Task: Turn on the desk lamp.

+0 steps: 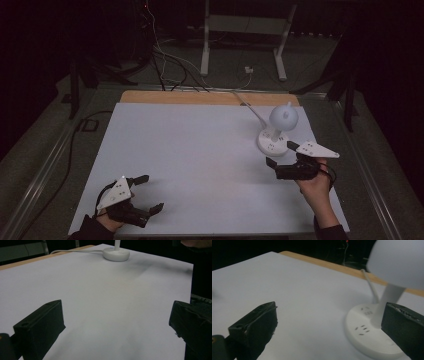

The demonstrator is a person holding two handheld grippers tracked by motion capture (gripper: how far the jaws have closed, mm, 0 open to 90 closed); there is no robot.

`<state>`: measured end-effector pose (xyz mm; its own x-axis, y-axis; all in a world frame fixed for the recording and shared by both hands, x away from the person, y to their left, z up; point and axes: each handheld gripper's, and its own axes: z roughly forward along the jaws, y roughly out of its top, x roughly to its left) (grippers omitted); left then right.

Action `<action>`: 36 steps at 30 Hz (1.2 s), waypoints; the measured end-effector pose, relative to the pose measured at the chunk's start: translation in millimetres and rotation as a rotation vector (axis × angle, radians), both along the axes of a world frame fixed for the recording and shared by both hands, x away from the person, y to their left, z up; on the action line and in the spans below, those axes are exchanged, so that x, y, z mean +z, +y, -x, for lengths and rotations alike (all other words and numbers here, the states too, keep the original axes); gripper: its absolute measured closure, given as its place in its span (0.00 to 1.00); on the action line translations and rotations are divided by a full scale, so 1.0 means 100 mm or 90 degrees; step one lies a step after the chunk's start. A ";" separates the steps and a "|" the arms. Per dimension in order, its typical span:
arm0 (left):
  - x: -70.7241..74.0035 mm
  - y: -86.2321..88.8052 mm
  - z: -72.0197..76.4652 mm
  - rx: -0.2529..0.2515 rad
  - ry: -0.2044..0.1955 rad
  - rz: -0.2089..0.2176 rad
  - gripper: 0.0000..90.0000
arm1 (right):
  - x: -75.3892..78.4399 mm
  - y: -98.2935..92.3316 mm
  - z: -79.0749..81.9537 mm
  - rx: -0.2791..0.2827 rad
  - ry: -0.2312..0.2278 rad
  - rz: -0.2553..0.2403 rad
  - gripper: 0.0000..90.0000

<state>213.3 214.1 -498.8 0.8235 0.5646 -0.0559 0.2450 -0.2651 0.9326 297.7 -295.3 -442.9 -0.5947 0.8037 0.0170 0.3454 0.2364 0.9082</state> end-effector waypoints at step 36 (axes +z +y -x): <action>0.00 0.01 0.00 0.003 0.004 0.001 0.01 | -0.26 -0.42 -0.61 -0.088 0.079 -0.047 0.04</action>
